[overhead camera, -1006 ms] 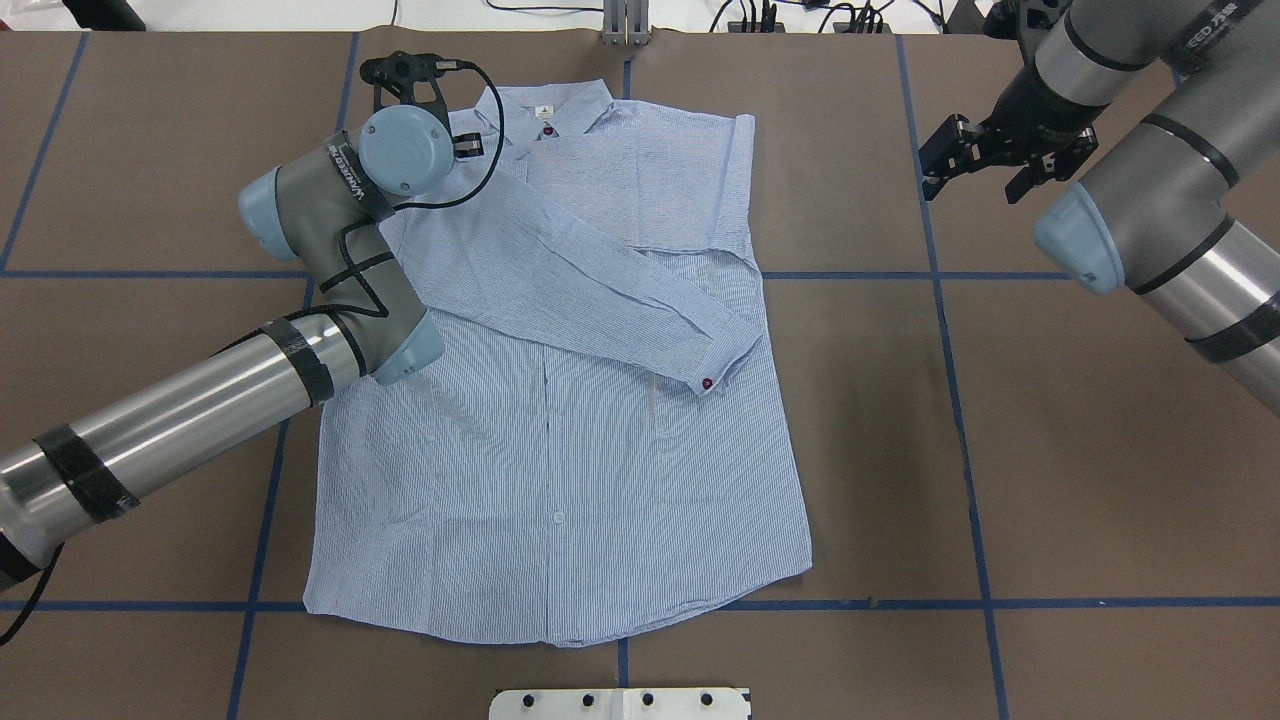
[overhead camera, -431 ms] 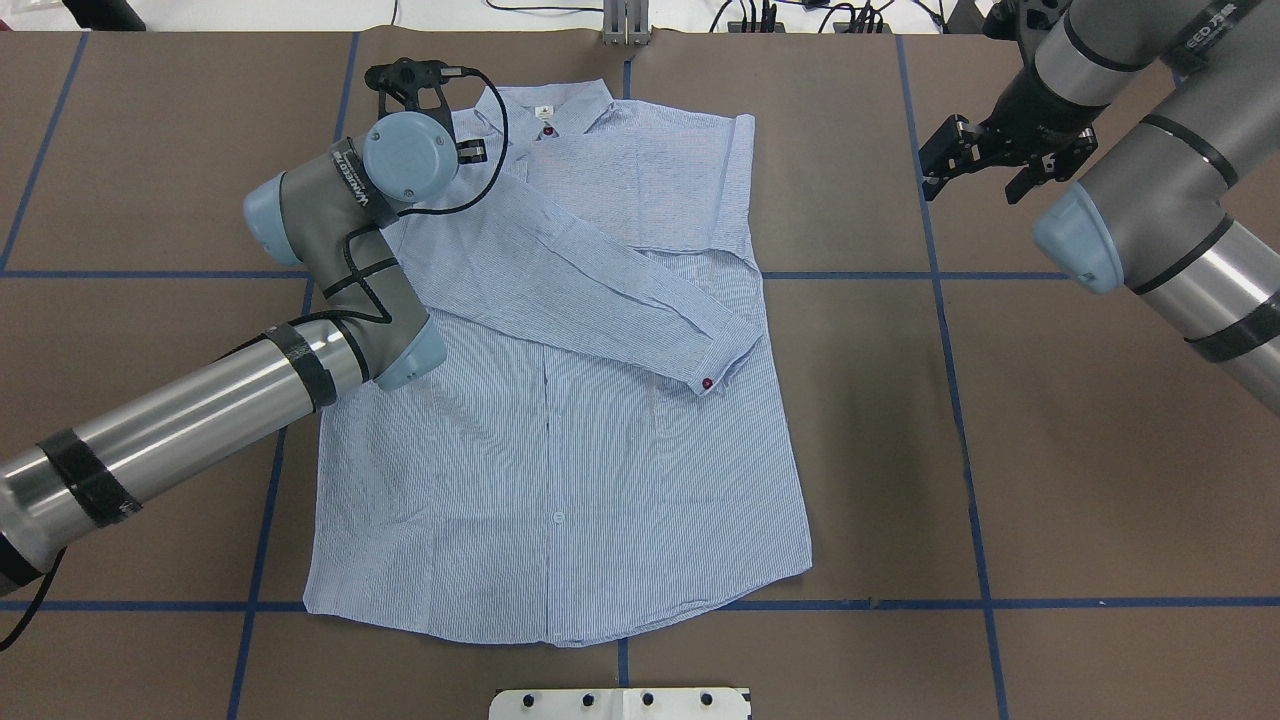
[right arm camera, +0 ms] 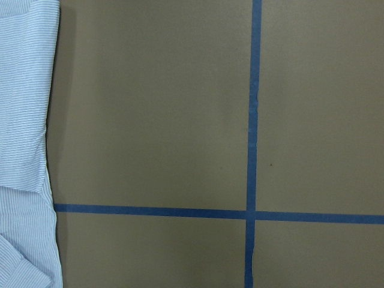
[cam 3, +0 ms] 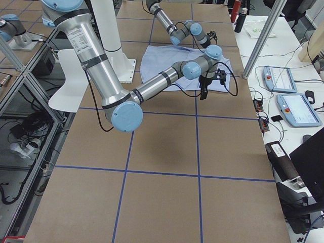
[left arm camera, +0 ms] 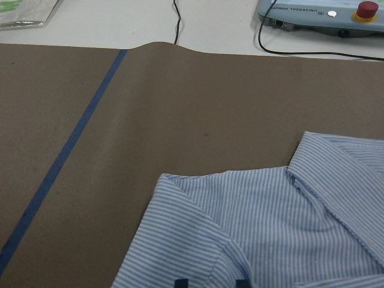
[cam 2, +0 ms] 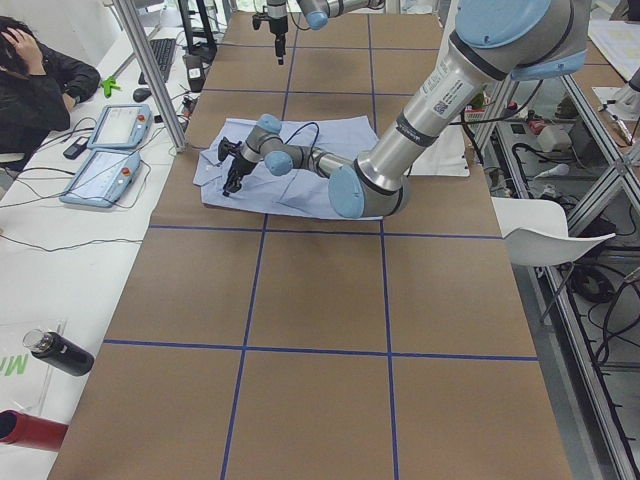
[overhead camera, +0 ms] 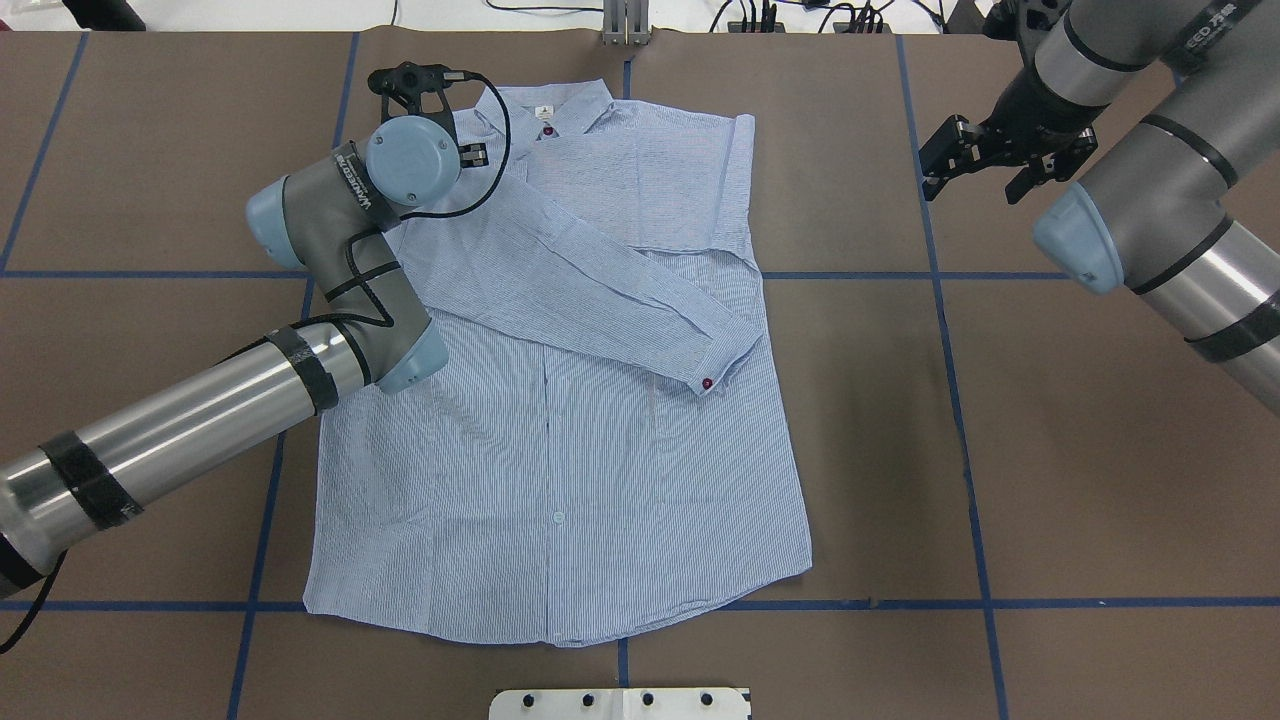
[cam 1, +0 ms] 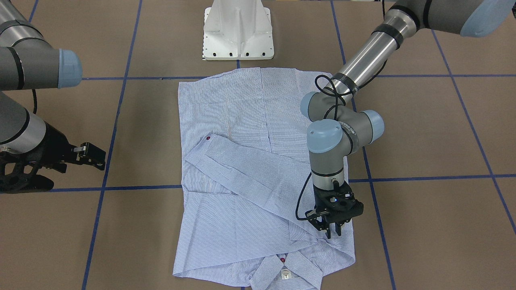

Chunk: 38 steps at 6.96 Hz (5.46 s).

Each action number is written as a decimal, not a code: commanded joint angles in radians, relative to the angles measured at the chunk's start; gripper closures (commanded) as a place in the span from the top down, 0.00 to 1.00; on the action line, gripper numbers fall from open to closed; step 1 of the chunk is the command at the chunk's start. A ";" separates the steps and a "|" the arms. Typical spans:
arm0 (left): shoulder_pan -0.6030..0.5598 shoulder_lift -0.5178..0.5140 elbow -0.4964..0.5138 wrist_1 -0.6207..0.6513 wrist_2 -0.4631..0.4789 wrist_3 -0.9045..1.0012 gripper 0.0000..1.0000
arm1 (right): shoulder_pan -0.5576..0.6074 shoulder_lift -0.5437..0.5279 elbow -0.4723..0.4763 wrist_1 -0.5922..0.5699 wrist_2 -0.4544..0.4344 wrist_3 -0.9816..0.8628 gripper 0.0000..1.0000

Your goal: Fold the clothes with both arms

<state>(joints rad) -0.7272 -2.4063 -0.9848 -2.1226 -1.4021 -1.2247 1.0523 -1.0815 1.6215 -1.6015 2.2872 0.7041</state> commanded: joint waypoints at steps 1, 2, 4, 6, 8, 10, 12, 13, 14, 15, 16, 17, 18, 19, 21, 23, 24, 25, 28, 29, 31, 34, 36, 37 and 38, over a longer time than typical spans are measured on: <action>0.000 0.006 0.000 0.003 0.000 0.001 0.00 | 0.000 0.000 0.000 0.000 0.000 0.000 1.00; -0.001 0.006 -0.002 0.006 0.000 0.001 0.00 | 0.000 0.002 0.000 0.000 0.000 0.000 1.00; -0.012 0.004 -0.011 0.029 0.000 0.004 0.00 | 0.000 0.002 0.000 -0.002 0.000 0.000 1.00; -0.049 0.006 -0.017 0.058 0.000 0.016 0.00 | 0.000 0.005 0.000 -0.002 -0.002 0.000 1.00; -0.084 0.047 -0.026 0.064 0.003 0.077 0.00 | -0.002 0.003 0.000 -0.002 0.000 0.000 1.00; -0.092 0.080 -0.026 0.064 0.038 0.079 0.00 | -0.002 0.003 0.000 -0.002 0.000 -0.002 1.00; -0.090 0.101 -0.026 0.059 0.052 0.077 0.00 | -0.002 0.002 0.000 -0.002 0.000 -0.002 1.00; -0.089 0.101 -0.026 0.058 0.051 0.077 0.00 | -0.002 0.002 0.000 0.000 -0.002 -0.002 1.00; -0.089 0.099 -0.026 0.056 0.051 0.079 0.00 | -0.002 0.000 -0.002 0.000 -0.002 -0.002 1.00; -0.090 0.098 -0.025 0.056 0.051 0.079 0.38 | -0.002 0.002 -0.002 -0.002 -0.002 -0.002 1.00; -0.092 0.099 -0.025 0.059 0.052 0.083 0.76 | -0.002 0.003 -0.002 -0.002 0.000 -0.002 1.00; -0.104 0.101 -0.025 0.061 0.052 0.137 0.91 | -0.002 0.003 -0.002 -0.002 0.000 -0.002 1.00; -0.121 0.102 -0.038 0.059 0.051 0.154 0.91 | -0.002 0.003 0.001 -0.003 0.000 -0.002 1.00; -0.133 0.154 -0.131 0.059 0.042 0.183 0.91 | 0.000 0.003 0.015 -0.008 0.003 -0.002 1.00; -0.139 0.272 -0.317 0.053 -0.092 0.195 0.91 | 0.005 -0.024 0.092 -0.014 0.005 0.000 1.00; -0.141 0.410 -0.537 0.050 -0.303 0.189 0.92 | 0.003 -0.104 0.190 -0.014 0.031 0.002 1.00; -0.141 0.506 -0.681 0.050 -0.453 0.183 0.95 | -0.006 -0.141 0.237 -0.011 0.043 0.033 1.00; -0.141 0.630 -0.836 0.049 -0.547 0.182 0.98 | -0.046 -0.178 0.288 -0.002 0.043 0.117 1.00; -0.133 0.935 -1.026 -0.253 -0.669 -0.020 0.99 | -0.245 -0.244 0.414 0.003 -0.021 0.315 1.00; -0.126 0.981 -1.025 -0.348 -0.701 -0.091 0.99 | -0.311 -0.259 0.444 0.003 -0.062 0.343 1.00; -0.017 0.971 -1.026 -0.353 -0.639 -0.207 0.99 | -0.458 -0.268 0.469 0.032 -0.166 0.455 1.00; 0.094 0.935 -1.025 -0.352 -0.564 -0.298 0.99 | -0.604 -0.163 0.343 0.081 -0.264 0.566 1.00; 0.092 0.924 -1.022 -0.350 -0.564 -0.298 0.99 | -0.624 -0.129 0.276 0.081 -0.288 0.577 1.00; 0.092 0.924 -1.025 -0.350 -0.564 -0.300 0.99 | -0.629 -0.129 0.273 0.080 -0.287 0.578 1.00; 0.092 0.920 -1.028 -0.350 -0.564 -0.300 0.99 | -0.640 -0.130 0.273 0.080 -0.285 0.587 1.00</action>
<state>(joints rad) -0.6353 -1.4822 -2.0097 -2.4730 -1.9667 -1.5241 0.4237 -1.2125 1.8987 -1.5213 2.0014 1.2833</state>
